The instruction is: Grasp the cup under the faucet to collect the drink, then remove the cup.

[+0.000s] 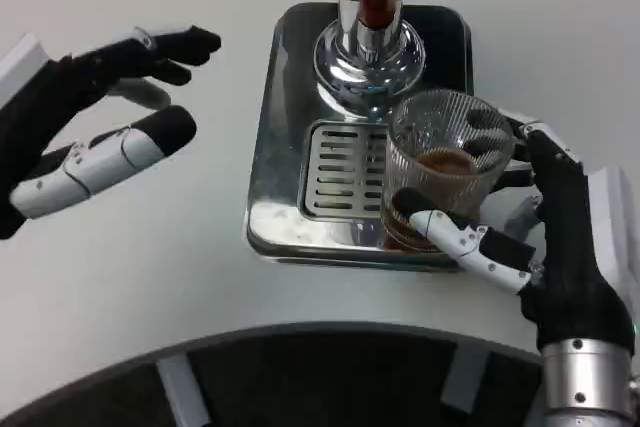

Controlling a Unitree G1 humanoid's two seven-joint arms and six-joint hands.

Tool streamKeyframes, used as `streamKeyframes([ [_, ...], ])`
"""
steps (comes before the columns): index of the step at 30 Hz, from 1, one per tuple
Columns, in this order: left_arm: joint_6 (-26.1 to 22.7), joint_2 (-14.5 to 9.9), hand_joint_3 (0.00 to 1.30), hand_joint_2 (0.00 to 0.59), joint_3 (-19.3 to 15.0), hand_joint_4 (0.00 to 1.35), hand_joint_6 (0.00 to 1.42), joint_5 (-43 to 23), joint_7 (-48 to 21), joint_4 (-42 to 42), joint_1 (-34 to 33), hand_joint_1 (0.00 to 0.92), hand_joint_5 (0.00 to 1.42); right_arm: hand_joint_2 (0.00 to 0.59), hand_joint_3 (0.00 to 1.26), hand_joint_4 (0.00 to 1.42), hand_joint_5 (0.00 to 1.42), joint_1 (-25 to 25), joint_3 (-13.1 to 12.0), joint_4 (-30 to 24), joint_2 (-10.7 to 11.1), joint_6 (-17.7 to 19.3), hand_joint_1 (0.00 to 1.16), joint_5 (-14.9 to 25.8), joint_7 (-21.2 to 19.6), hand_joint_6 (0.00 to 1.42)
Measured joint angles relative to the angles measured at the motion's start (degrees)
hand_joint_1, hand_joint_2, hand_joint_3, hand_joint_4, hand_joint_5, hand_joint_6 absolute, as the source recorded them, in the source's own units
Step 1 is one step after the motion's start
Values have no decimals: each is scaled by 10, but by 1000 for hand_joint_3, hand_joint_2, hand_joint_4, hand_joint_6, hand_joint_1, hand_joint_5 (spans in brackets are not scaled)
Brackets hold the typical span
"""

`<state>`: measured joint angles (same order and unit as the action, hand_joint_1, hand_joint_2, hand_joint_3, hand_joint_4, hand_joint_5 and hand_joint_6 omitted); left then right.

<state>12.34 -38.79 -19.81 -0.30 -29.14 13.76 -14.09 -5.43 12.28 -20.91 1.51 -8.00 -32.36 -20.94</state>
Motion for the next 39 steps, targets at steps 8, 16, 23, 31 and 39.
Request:
streamKeyframes([
  [8,14,-4,214,138,12,135,272,53,4,1,39,0,165,250,655,743,915,24,-1,-24,15,11,799,0,20,1185],
  [16,20,-20,128,134,33,24,212,148,11,41,84,0,68,250,669,747,936,49,-1,-57,30,30,799,0,45,1200],
  [23,15,-22,109,126,33,0,180,171,11,81,107,0,30,250,674,753,938,69,1,-74,33,38,800,-1,64,1202],
  [31,-6,-16,77,125,33,0,161,191,12,124,143,0,3,250,682,753,938,81,19,-102,30,39,800,-11,76,1202],
  [39,-27,-12,46,124,29,0,147,192,12,159,170,0,0,250,685,769,938,88,33,-108,27,39,800,-17,86,1202],
])
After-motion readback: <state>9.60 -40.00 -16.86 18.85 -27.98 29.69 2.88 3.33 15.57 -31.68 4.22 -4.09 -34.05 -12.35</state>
